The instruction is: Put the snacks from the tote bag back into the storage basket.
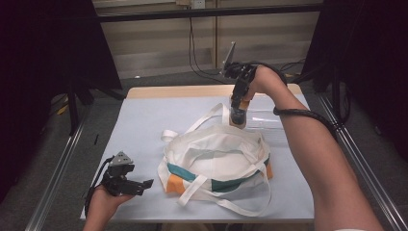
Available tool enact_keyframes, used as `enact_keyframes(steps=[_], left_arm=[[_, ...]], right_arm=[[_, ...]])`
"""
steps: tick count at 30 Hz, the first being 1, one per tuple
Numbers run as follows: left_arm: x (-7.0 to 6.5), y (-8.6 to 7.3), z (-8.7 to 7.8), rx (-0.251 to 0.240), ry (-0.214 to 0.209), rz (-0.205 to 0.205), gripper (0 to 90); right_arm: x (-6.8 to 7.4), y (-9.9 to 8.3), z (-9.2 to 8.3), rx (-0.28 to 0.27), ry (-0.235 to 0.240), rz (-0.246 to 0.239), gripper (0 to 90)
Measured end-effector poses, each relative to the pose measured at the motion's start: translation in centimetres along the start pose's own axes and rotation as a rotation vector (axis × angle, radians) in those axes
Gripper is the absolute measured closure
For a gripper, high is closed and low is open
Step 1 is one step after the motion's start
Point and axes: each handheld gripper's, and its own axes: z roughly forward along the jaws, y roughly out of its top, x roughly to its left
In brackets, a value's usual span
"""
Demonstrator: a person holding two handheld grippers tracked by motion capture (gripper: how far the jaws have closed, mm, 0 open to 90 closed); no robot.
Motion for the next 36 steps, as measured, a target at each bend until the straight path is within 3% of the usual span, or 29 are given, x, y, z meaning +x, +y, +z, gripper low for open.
enact_keyframes(steps=[7,9,36], left_arm=[[-0.1,0.0,0.0,-0.001,0.002,0.001,5.7],[-0.1,0.0,-0.1,-0.001,0.0,0.003,5.8],[-0.1,0.0,-0.1,0.001,0.005,0.005,5.7]], right_arm=[[0.1,-0.1,0.3,-0.002,0.005,0.023,30.5],[0.0,-0.2,0.4,-0.006,0.002,0.003,30.5],[0.0,-0.4,1.8,0.0,0.004,0.007,30.5]])
